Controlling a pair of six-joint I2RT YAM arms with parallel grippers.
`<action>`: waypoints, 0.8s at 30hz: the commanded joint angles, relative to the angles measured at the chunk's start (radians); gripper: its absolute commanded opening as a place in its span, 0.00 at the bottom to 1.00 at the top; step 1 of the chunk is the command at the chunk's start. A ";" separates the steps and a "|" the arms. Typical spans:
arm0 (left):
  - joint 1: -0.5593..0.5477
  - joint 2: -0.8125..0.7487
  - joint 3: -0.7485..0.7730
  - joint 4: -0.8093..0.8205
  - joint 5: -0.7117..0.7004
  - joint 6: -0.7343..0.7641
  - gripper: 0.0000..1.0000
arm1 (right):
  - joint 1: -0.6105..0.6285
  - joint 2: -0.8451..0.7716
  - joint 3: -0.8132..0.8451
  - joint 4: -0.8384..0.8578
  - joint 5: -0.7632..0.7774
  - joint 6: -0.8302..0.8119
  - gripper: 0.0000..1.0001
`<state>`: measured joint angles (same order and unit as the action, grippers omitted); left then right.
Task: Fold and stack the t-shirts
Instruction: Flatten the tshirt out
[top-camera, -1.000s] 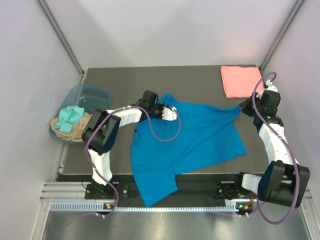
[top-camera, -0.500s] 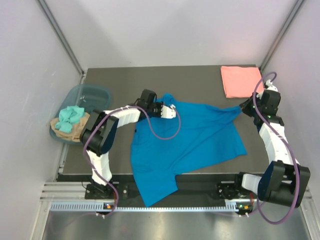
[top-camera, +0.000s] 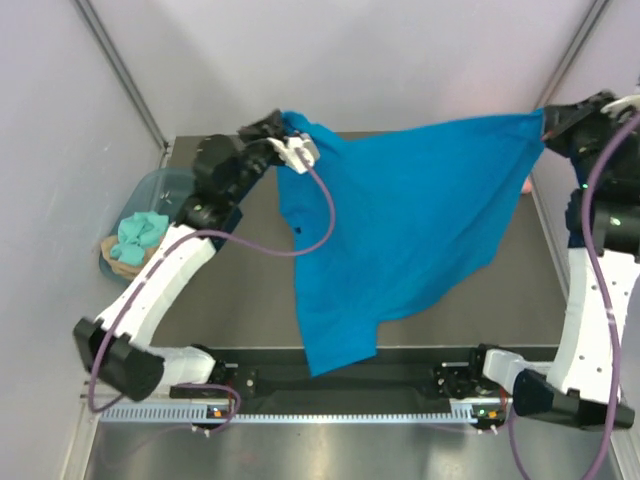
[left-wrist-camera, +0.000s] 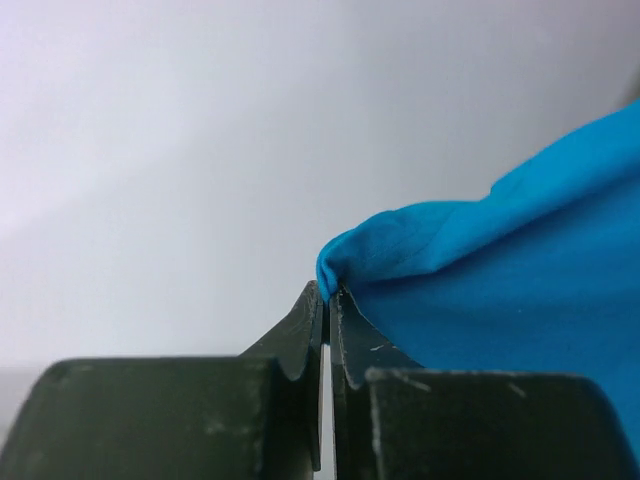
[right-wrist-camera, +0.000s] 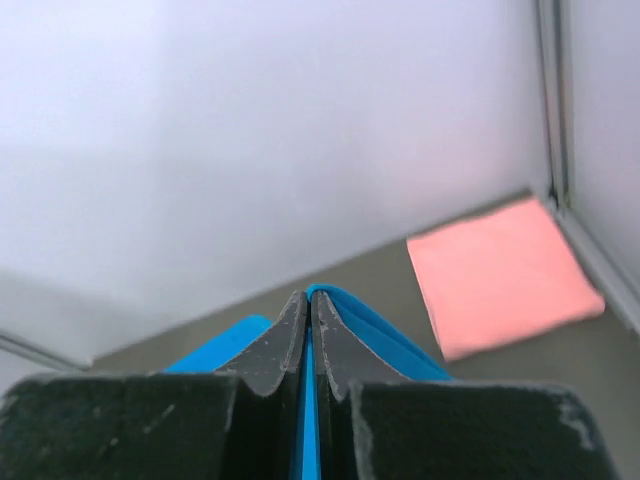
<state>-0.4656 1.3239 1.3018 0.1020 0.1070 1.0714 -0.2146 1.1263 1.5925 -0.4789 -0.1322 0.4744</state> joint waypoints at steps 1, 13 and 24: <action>-0.001 -0.133 0.074 0.018 -0.014 -0.056 0.00 | -0.012 -0.095 0.168 -0.128 0.055 0.001 0.00; -0.005 -0.534 0.123 -0.102 0.132 -0.313 0.00 | 0.004 -0.282 0.679 -0.585 0.158 -0.016 0.00; 0.060 -0.721 0.312 -0.251 0.284 -0.441 0.00 | 0.118 -0.505 0.690 -0.561 0.226 0.171 0.00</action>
<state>-0.4381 0.5884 1.5642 -0.1047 0.3527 0.6724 -0.1188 0.6102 2.3051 -1.0557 0.0574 0.5827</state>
